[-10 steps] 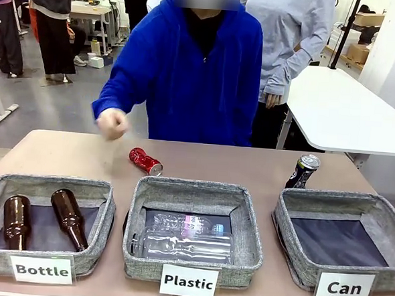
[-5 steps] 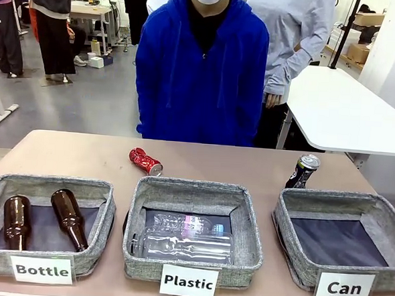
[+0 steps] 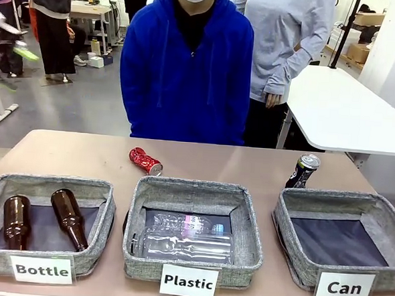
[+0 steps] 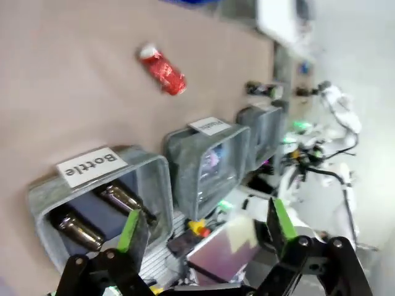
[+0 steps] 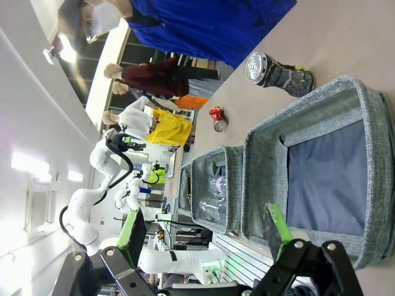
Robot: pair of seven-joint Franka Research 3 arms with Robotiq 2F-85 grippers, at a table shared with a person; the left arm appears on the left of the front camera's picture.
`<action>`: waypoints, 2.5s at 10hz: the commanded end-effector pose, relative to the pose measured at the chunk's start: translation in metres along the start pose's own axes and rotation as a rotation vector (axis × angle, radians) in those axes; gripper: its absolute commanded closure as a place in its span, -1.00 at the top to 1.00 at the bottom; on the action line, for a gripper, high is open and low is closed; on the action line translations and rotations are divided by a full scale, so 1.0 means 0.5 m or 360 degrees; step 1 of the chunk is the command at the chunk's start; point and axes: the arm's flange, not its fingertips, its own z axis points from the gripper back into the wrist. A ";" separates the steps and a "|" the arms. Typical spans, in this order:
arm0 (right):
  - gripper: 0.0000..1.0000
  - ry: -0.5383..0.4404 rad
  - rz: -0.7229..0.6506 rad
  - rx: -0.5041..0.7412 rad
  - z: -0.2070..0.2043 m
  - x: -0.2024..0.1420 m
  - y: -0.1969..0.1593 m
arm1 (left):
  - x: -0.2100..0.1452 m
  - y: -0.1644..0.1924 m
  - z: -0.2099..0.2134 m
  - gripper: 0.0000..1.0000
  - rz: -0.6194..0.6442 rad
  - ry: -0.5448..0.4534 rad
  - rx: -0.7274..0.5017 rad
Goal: Sort the can waste into the basket.
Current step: Pick up the can waste from the table and place it in the right Fabric basket.
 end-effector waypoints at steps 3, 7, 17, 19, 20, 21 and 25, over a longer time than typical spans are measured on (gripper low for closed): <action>1.00 -0.0027 0.0040 0.0031 -0.002 0.005 0.001 | 0.118 -0.160 -0.242 1.00 -0.0061 0.0238 0.0653; 1.00 -0.0027 0.0040 0.0031 -0.002 0.005 0.001 | 0.208 -0.230 -0.469 1.00 0.0071 0.0054 0.1070; 1.00 -0.0027 0.0040 0.0031 -0.002 0.005 0.001 | 0.067 -0.131 -0.674 1.00 0.0087 -0.0442 0.1226; 1.00 -0.0027 0.0040 0.0031 -0.002 0.005 0.001 | 0.061 -0.139 -0.703 1.00 0.0057 -0.0491 0.1088; 1.00 -0.0027 0.0040 0.0031 -0.002 0.005 0.001 | 0.062 -0.141 -0.708 1.00 0.0005 -0.0429 0.1038; 1.00 -0.0027 0.0040 0.0031 -0.002 0.005 0.001 | 0.070 -0.138 -0.690 1.00 0.0072 -0.0431 0.1166; 1.00 -0.0027 0.0040 0.0031 -0.002 0.005 0.001 | 0.070 -0.140 -0.699 1.00 0.0068 -0.0431 0.1136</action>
